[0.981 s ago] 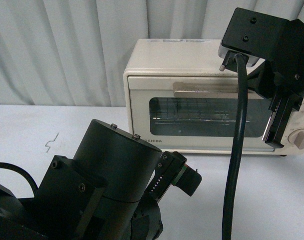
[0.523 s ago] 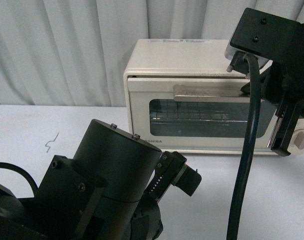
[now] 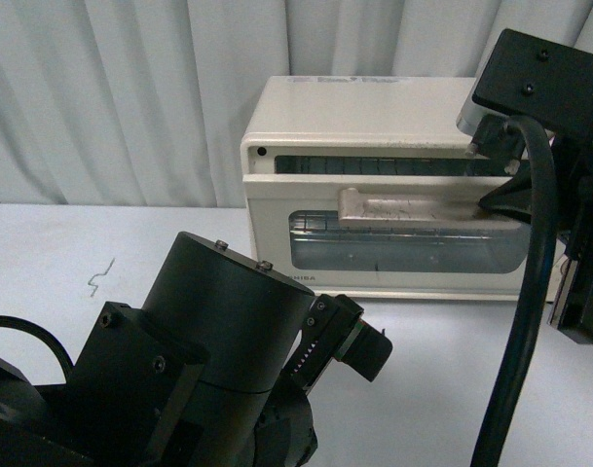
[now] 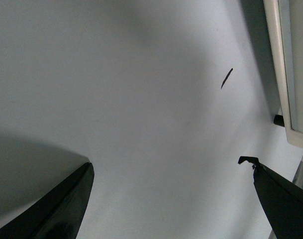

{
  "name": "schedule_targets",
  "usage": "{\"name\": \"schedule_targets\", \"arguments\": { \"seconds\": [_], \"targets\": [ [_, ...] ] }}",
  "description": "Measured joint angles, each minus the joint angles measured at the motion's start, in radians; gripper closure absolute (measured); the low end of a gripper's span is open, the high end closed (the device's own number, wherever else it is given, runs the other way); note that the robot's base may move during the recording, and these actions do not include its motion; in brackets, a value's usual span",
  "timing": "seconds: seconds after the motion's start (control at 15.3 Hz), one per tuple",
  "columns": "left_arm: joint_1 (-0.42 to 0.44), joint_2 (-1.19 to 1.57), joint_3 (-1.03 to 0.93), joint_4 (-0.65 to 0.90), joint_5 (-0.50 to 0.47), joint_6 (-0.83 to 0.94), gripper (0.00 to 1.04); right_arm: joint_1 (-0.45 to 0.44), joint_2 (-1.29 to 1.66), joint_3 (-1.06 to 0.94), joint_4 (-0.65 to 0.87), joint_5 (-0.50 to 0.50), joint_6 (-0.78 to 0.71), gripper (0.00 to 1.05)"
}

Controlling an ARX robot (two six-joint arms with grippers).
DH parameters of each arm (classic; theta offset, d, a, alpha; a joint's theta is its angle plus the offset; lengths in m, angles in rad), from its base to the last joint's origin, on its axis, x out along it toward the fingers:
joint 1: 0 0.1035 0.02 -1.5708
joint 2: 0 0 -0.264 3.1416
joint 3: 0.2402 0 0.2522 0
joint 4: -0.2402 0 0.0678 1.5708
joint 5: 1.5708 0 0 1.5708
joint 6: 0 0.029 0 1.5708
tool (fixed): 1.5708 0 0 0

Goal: Open oven

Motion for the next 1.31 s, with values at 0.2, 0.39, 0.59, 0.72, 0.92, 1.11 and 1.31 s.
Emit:
{"name": "schedule_targets", "arguments": {
  "seconds": [0.2,0.39,0.59,0.72,0.92,1.11,1.31],
  "targets": [
    [0.000,0.000,0.000,0.000,0.000,0.000,0.07,0.000,-0.071,-0.034,-0.163,-0.029,-0.012,1.03],
    [0.000,0.000,0.000,0.000,0.000,0.000,0.07,-0.033,-0.129,-0.027,-0.270,-0.034,-0.032,1.03],
    [0.000,0.000,0.000,-0.001,0.001,-0.002,0.07,-0.058,-0.172,0.002,-0.341,-0.053,-0.059,1.03],
    [0.000,0.000,0.000,-0.001,0.002,-0.002,0.07,-0.072,-0.185,0.012,-0.327,-0.067,-0.064,1.03],
    [0.000,0.000,0.000,-0.001,0.002,-0.002,0.07,-0.104,-0.240,0.070,-0.247,-0.100,-0.039,1.03],
    [0.000,0.000,0.000,-0.001,0.002,-0.002,0.07,-0.132,-0.309,0.137,-0.174,-0.096,0.016,0.75],
    [0.000,0.000,0.000,-0.001,0.002,-0.002,0.07,-0.132,-0.302,0.137,-0.184,-0.094,0.026,0.41]
  ]
}}
